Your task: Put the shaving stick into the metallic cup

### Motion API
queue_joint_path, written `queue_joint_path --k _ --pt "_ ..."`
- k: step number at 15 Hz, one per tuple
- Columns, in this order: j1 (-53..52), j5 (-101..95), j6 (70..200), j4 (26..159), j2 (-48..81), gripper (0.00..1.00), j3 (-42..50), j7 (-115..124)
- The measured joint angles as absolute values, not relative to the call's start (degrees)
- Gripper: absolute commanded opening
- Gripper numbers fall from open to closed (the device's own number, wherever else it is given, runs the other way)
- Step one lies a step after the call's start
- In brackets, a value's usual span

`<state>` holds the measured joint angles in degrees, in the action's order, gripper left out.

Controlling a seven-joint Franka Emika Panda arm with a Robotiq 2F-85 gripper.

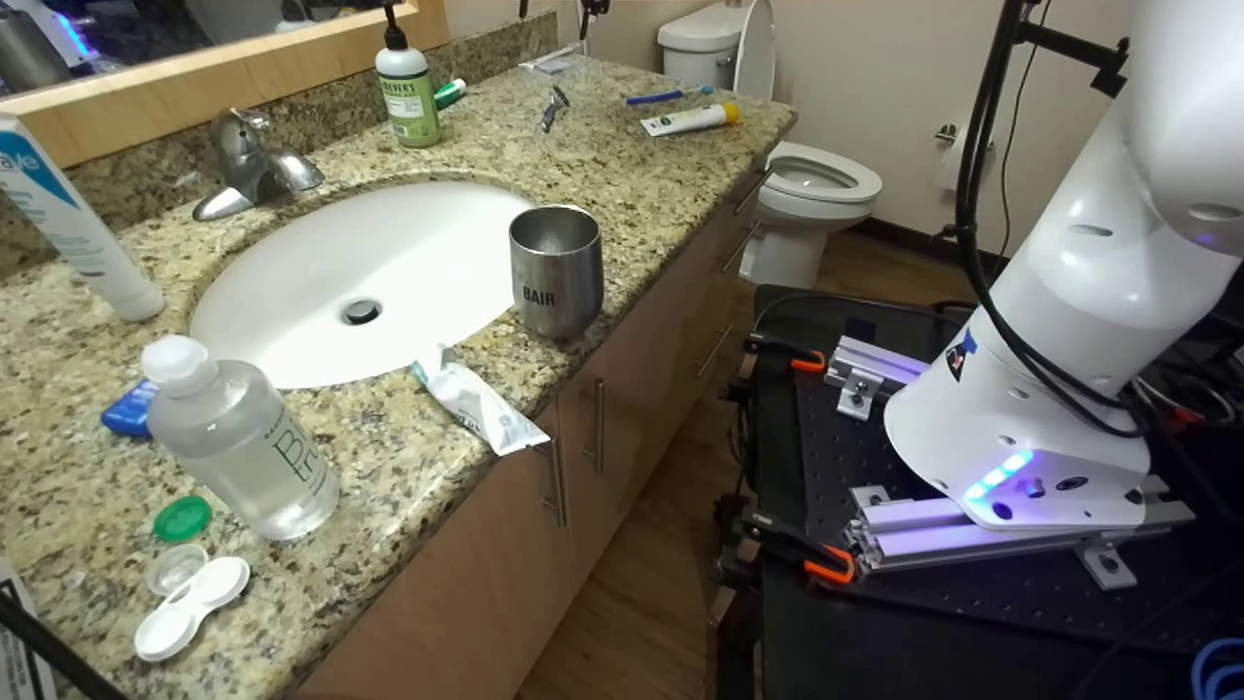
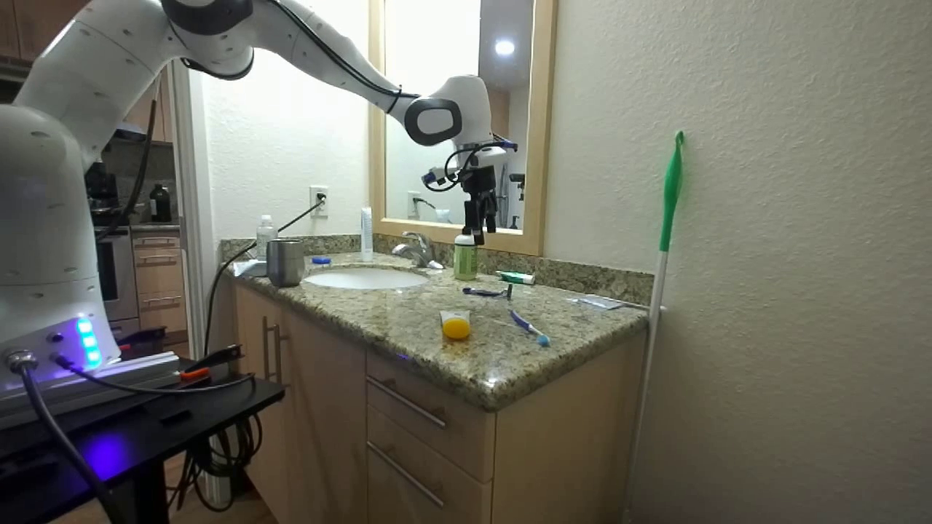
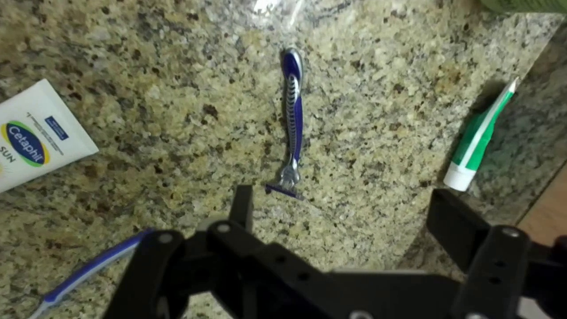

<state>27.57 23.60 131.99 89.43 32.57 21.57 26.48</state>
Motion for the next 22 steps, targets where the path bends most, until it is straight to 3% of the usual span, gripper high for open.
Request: queue_joint_path --k 22 --pt "30.11 20.48 127.32 77.32 47.77 1.0 21.43 39.58"
